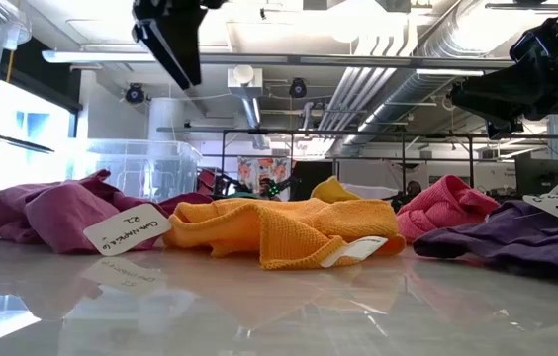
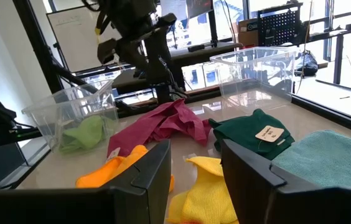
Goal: Sort towels by color in basket
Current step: Put the dark pink towel into the top transparent bin
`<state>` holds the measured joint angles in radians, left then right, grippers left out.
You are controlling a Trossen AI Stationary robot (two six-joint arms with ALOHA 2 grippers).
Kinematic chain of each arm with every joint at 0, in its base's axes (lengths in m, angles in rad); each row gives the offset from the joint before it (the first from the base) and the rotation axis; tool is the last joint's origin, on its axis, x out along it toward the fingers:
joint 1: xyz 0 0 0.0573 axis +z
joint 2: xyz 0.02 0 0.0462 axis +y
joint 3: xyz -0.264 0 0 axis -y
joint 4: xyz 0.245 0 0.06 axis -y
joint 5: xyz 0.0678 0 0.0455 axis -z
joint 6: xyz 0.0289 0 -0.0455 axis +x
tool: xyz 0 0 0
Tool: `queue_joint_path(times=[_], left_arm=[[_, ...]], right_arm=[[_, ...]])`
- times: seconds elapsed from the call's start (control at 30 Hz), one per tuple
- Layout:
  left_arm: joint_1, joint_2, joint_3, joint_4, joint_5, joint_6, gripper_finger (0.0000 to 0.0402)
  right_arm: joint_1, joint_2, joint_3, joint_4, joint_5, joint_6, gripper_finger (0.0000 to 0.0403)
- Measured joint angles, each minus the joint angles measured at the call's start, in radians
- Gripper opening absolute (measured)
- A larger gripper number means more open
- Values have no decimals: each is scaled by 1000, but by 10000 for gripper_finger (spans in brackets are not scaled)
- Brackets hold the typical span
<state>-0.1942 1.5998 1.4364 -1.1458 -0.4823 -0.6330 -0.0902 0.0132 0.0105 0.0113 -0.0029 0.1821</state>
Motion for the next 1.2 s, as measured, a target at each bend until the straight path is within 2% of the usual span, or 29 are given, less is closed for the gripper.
queue_joint_path(times=[0.4, 0.77, 1.03, 1.13, 1.2], left_arm=[[13, 139, 0, 74, 5, -21, 221], [78, 192, 0, 61, 78, -167, 221], [194, 203, 0, -35, 209, -79, 221], [209, 222, 0, -71, 273, -22, 221], [202, 244, 0, -118, 279, -2, 221]], right_arm=[[0, 0, 0, 0, 0, 0, 138], [0, 0, 0, 0, 0, 0, 138], [0, 0, 0, 0, 0, 0, 138], [0, 0, 0, 0, 0, 0, 138], [0, 0, 0, 0, 0, 0, 138]])
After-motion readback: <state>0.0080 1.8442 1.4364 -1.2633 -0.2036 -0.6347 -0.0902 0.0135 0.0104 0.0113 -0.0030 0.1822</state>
